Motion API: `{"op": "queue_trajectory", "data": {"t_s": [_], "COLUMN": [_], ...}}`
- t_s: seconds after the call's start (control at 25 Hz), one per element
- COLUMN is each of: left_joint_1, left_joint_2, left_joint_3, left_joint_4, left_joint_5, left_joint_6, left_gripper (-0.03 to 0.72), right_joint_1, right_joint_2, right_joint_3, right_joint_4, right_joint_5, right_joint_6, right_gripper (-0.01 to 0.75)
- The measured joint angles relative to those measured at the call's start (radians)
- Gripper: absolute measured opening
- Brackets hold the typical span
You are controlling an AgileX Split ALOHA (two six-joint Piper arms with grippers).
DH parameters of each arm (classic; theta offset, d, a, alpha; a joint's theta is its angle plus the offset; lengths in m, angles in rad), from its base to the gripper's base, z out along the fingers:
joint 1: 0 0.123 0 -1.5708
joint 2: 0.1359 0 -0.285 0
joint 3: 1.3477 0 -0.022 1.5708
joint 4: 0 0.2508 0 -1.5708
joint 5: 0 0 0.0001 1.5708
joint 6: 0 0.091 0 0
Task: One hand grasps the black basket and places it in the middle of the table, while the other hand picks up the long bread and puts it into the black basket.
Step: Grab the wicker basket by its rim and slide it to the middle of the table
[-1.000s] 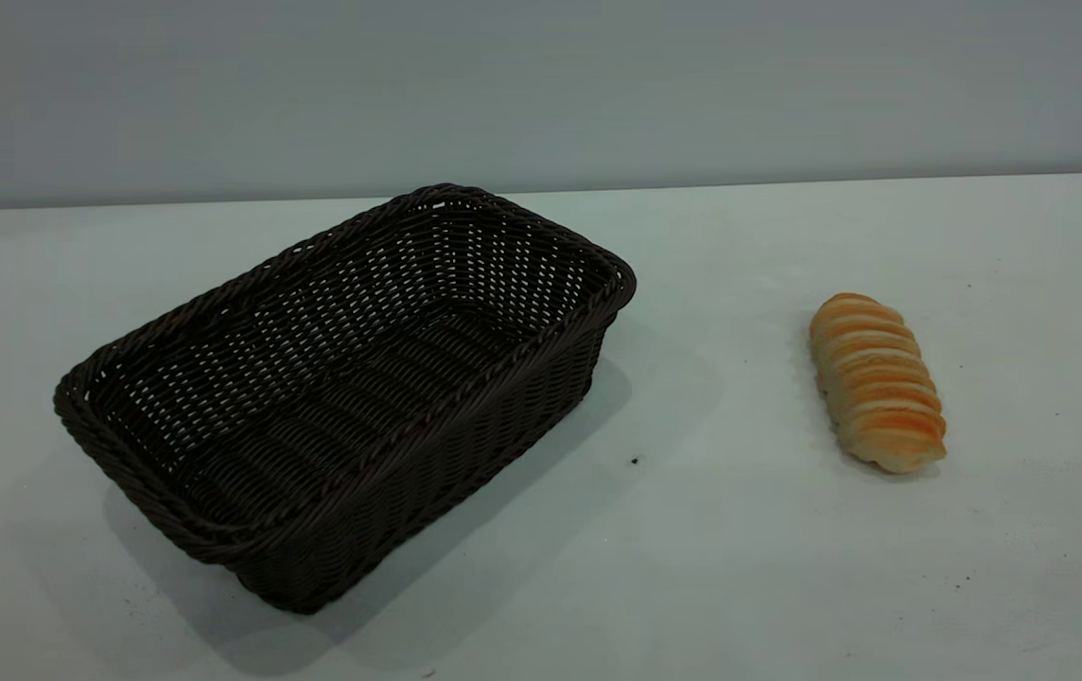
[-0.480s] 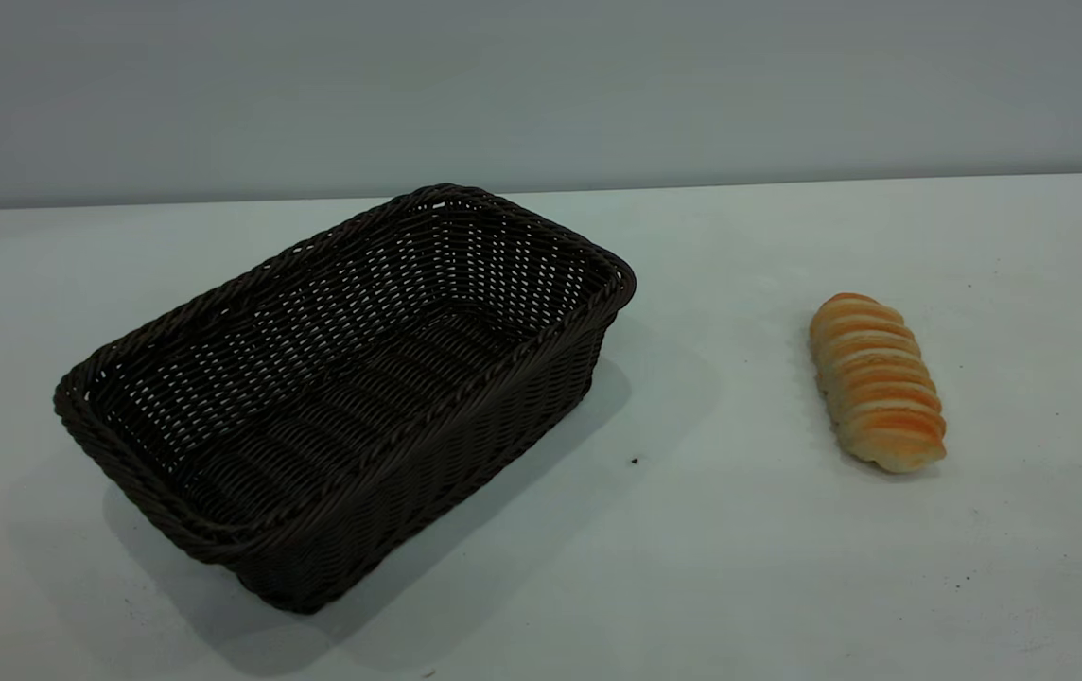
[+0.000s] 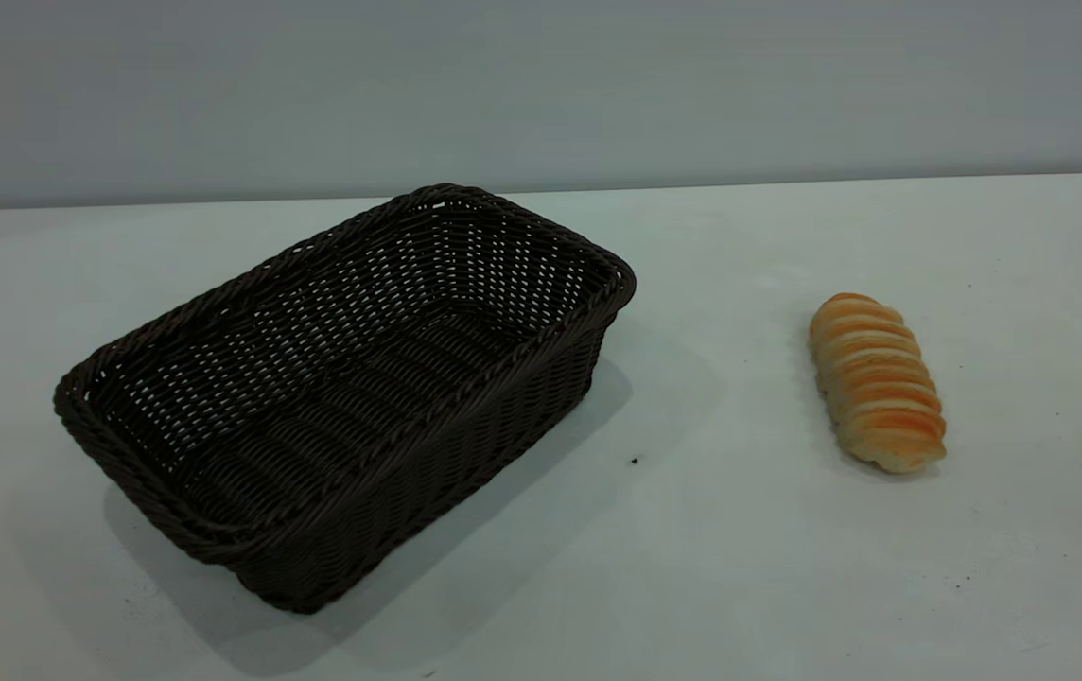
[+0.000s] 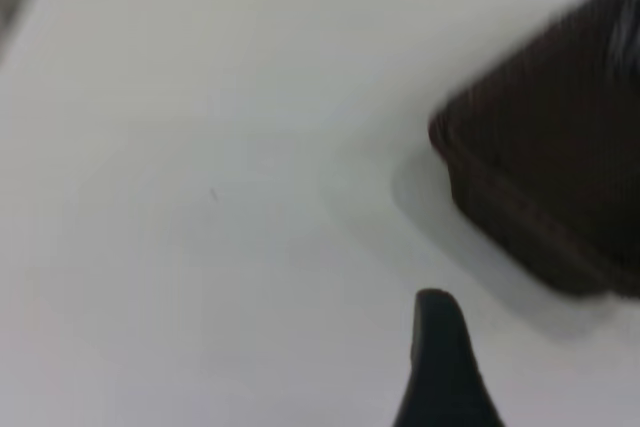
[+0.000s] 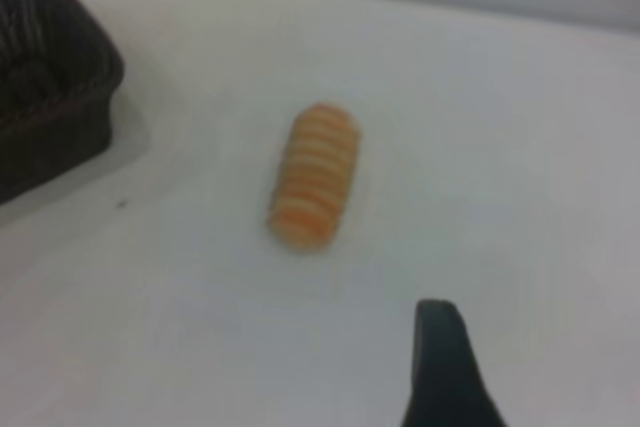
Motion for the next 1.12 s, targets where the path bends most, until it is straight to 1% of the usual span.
{"op": "queue_trajectory", "data": {"t_s": [0.2, 0.36, 0.44, 0.56, 0.72, 0.8, 0.96, 1.04, 1.12], "left_joint_1": [0.0, 0.0, 0.0, 0.0, -0.001, -0.022, -0.112, -0.147, -0.162], "left_joint_2": [0.388, 0.681, 0.792, 0.911, 1.005, 1.047, 1.144, 1.196, 1.24], "left_joint_3": [-0.075, -0.201, -0.265, -0.321, -0.333, -0.334, -0.334, -0.334, -0.334], "left_joint_4": [-0.039, -0.056, -0.088, -0.144, -0.25, -0.288, -0.31, -0.298, -0.255], "left_joint_5": [-0.053, -0.082, -0.09, -0.114, -0.171, -0.183, -0.218, -0.244, -0.276], "left_joint_6": [0.014, 0.017, 0.017, 0.03, 0.067, 0.093, 0.087, 0.03, -0.061], "left_gripper": [0.544, 0.544, 0.544, 0.544, 0.544, 0.544, 0.544, 0.539, 0.526], "right_joint_1": [0.0, 0.0, 0.0, 0.0, 0.0, 0.0, 0.0, 0.0, 0.0], "right_joint_2": [0.207, 0.315, 0.337, 0.336, 0.335, 0.335, 0.335, 0.335, 0.335], "right_joint_3": [0.0, 0.0, 0.0, 0.0, 0.0, 0.0, 0.0, 0.0, 0.0], "right_joint_4": [0.091, 0.102, 0.103, 0.097, 0.094, 0.092, 0.088, 0.087, 0.087], "right_joint_5": [-0.038, -0.069, -0.079, -0.093, -0.123, -0.127, -0.135, -0.142, -0.146], "right_joint_6": [-0.032, -0.032, -0.032, -0.041, -0.005, 0.011, 0.021, 0.022, 0.022], "right_gripper": [0.45, 0.45, 0.45, 0.45, 0.45, 0.45, 0.45, 0.45, 0.45]}}
